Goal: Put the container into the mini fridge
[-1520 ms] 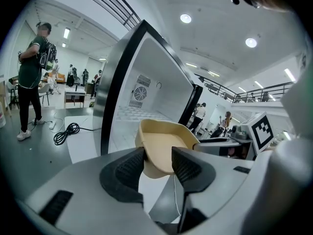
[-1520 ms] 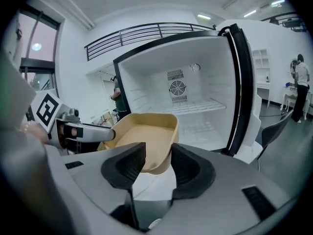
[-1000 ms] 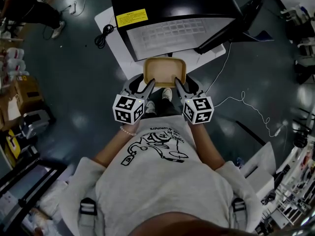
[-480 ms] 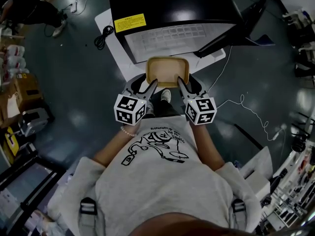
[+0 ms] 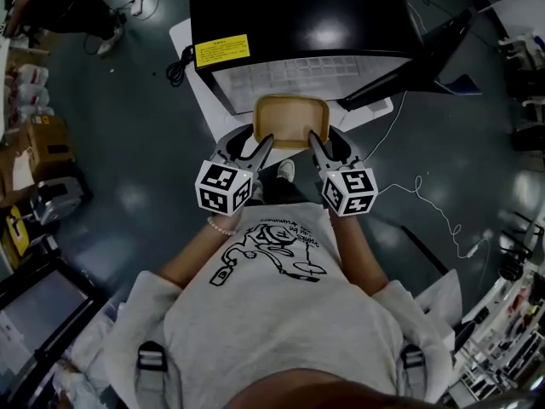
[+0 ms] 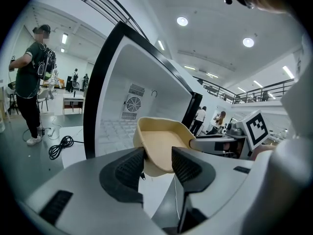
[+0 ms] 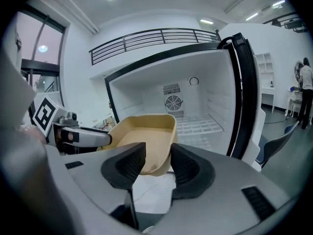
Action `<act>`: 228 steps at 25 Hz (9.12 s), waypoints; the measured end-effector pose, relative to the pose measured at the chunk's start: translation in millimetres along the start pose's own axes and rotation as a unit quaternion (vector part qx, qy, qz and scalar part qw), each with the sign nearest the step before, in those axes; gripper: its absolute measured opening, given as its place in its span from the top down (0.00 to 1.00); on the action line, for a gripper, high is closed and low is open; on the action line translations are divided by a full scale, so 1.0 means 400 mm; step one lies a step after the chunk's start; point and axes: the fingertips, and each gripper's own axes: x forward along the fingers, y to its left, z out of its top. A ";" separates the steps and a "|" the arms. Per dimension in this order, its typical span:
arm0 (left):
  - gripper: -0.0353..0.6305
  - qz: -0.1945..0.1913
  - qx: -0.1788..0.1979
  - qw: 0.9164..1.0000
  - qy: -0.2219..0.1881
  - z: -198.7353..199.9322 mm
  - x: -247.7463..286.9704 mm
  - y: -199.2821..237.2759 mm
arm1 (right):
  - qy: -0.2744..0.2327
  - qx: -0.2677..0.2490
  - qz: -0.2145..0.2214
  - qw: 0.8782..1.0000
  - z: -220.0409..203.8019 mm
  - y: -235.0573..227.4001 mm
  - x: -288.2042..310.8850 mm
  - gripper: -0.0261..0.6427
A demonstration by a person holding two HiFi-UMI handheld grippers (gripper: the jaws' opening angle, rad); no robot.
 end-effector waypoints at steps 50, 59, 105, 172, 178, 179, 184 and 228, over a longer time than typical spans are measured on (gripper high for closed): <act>0.68 0.082 -0.039 0.995 -0.039 0.091 0.132 -0.002 | -0.005 -0.016 0.075 0.997 0.104 -0.152 0.094 0.72; 0.68 0.073 -0.043 0.995 -0.043 0.122 0.144 0.039 | -0.008 -0.017 0.066 0.998 0.134 -0.148 0.139 0.72; 0.68 0.079 -0.073 0.994 -0.028 0.170 0.304 0.237 | 0.015 -0.017 0.040 0.999 0.182 -0.227 0.404 0.72; 0.64 0.087 -0.008 0.995 -0.049 0.180 0.254 0.190 | -0.042 -0.064 0.007 0.997 0.212 -0.196 0.305 0.71; 0.64 0.068 0.012 0.996 -0.056 0.191 0.239 0.153 | -0.047 -0.075 0.019 0.996 0.215 -0.163 0.268 0.72; 0.64 0.063 0.014 0.996 -0.060 0.197 0.236 0.146 | -0.047 -0.077 0.021 0.996 0.218 -0.156 0.263 0.72; 0.68 0.038 0.038 0.995 -0.078 0.226 0.219 0.106 | -0.053 -0.079 0.035 0.995 0.226 -0.124 0.232 0.73; 0.92 -0.080 0.116 0.978 -0.155 0.364 0.120 -0.120 | -0.092 -0.130 0.108 0.981 0.335 0.034 0.034 0.91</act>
